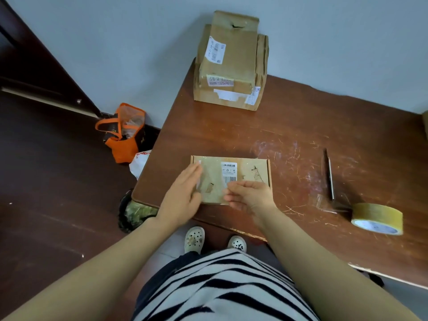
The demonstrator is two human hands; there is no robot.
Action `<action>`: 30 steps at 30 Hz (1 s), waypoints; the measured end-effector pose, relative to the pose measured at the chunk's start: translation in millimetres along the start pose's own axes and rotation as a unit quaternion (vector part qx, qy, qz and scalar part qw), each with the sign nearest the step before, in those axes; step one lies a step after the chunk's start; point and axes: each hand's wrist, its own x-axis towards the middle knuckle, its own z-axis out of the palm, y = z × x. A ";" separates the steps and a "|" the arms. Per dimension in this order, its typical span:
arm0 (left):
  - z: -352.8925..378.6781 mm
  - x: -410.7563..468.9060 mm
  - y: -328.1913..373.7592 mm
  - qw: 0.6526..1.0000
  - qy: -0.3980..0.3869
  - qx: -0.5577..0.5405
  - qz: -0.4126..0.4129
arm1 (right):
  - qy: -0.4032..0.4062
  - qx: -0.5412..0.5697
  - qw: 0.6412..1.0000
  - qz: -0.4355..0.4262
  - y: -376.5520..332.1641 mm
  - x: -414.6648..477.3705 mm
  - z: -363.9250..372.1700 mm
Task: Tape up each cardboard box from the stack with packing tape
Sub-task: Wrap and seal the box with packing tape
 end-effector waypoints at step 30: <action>8.6 32.2 -7.8 0.960 -0.167 0.177 0.143 | 0.095 0.210 0.969 0.093 43.8 -6.9 48.6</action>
